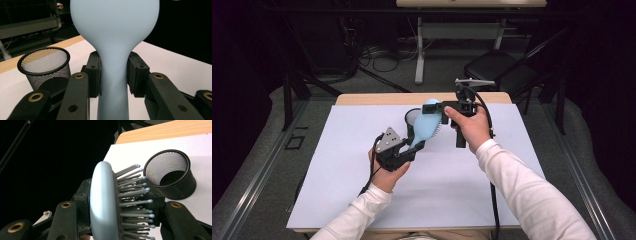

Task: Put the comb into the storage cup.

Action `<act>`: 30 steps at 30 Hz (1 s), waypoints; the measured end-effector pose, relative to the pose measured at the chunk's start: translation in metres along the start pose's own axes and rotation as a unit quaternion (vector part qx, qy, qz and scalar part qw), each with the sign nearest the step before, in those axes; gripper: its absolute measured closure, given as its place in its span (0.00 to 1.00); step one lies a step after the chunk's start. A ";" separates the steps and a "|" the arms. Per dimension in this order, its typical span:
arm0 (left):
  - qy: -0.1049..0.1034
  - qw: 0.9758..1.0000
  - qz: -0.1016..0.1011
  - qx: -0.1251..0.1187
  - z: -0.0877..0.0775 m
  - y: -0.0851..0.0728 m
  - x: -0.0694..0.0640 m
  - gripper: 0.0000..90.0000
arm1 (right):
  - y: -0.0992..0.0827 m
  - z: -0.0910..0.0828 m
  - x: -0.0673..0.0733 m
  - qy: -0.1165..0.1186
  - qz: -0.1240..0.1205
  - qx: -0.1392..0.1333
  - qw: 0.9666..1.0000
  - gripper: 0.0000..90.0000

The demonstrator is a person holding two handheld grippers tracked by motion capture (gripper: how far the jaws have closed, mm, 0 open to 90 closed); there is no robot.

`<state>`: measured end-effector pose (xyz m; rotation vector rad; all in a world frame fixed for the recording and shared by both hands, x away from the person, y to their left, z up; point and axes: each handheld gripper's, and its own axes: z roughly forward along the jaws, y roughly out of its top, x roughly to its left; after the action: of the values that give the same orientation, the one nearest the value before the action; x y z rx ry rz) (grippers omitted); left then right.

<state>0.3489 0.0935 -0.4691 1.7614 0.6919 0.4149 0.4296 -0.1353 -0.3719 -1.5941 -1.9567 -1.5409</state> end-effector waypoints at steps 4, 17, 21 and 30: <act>-0.001 1.000 -0.001 -0.002 0.000 0.000 0.000 0.72 | 0.000 0.000 0.000 0.001 0.000 -0.001 1.000 0.56; -0.002 1.000 -0.011 -0.015 0.000 0.000 0.001 0.58 | 0.001 -0.002 -0.002 0.000 0.005 -0.004 1.000 0.56; -0.005 1.000 -0.016 -0.019 0.001 0.000 0.002 0.53 | 0.002 -0.003 -0.002 -0.003 0.002 -0.005 1.000 0.56; -0.003 0.999 -0.007 -0.032 0.001 0.000 0.001 0.47 | 0.004 -0.005 -0.006 -0.006 0.004 -0.011 1.000 0.56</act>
<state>0.3501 0.0932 -0.4691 1.6953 0.6807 0.4180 0.4331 -0.1432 -0.3715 -1.6203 -1.9448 -1.5583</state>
